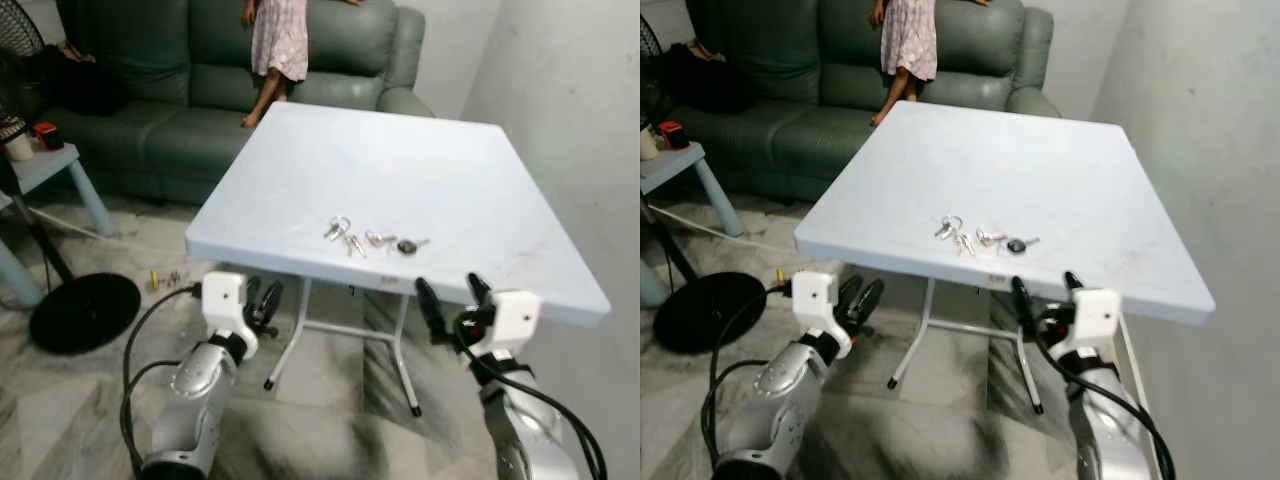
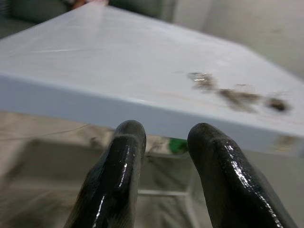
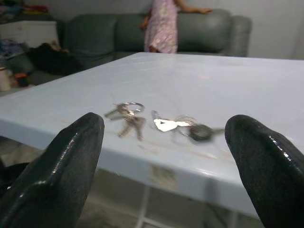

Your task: Hang keys on a hook

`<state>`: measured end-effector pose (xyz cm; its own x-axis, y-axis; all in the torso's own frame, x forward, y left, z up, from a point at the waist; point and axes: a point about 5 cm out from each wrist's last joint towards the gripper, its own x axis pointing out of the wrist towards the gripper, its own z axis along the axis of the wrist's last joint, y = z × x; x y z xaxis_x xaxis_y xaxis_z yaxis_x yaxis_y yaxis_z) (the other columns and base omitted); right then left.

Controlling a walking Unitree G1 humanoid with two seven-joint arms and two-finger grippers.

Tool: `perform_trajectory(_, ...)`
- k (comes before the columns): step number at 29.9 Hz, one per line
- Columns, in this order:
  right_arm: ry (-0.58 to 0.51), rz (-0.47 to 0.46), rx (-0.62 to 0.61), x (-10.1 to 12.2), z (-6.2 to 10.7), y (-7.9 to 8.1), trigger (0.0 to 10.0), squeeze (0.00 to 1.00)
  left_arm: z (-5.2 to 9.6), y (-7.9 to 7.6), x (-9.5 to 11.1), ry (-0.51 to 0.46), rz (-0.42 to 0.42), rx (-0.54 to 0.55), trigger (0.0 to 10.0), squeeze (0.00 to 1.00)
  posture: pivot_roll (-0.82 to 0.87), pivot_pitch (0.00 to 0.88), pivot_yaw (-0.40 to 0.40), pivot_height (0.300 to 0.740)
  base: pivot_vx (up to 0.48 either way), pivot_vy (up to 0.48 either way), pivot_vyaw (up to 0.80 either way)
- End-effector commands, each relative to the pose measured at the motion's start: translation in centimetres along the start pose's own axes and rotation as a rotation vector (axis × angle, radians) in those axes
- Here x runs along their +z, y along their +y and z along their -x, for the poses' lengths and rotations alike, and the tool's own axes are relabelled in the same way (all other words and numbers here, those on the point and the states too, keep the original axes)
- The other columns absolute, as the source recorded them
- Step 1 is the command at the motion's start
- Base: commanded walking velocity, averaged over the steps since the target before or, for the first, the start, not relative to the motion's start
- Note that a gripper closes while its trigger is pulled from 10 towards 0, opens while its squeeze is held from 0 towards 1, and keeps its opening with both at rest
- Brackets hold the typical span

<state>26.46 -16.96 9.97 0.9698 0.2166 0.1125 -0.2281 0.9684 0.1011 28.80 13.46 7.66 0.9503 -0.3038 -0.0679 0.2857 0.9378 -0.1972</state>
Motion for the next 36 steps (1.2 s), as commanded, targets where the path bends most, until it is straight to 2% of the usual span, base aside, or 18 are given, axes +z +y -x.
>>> perform_trajectory(1,-0.001,0.01,-0.021,0.2,0.3,-0.7,10.0,0.0,-0.3,-0.4,0.5,-0.017,-0.009,-0.009,10.0,0.0,0.13,0.0,-0.064,0.736,0.42,0.0,0.0)
perform_trajectory(19,0.015,0.02,-0.004,0.1,0.3,-0.7,10.0,0.0,-0.1,-0.5,0.4,-0.019,-0.007,0.008,10.0,0.0,0.14,0.0,-0.073,0.736,0.412,0.0,0.0)
perform_trajectory(29,0.05,0.071,0.033,0.1,-0.2,-1.7,10.0,0.0,-0.2,-0.9,0.5,-0.035,-0.007,0.023,10.0,0.0,0.14,0.0,-0.072,0.736,0.0,0.0,0.0)
perform_trajectory(36,0.081,0.116,0.136,0.3,-1.8,-2.2,10.0,0.0,-0.5,-1.2,0.8,-0.045,-0.005,0.009,10.0,0.0,0.14,0.0,-0.076,0.736,0.0,0.0,0.0)
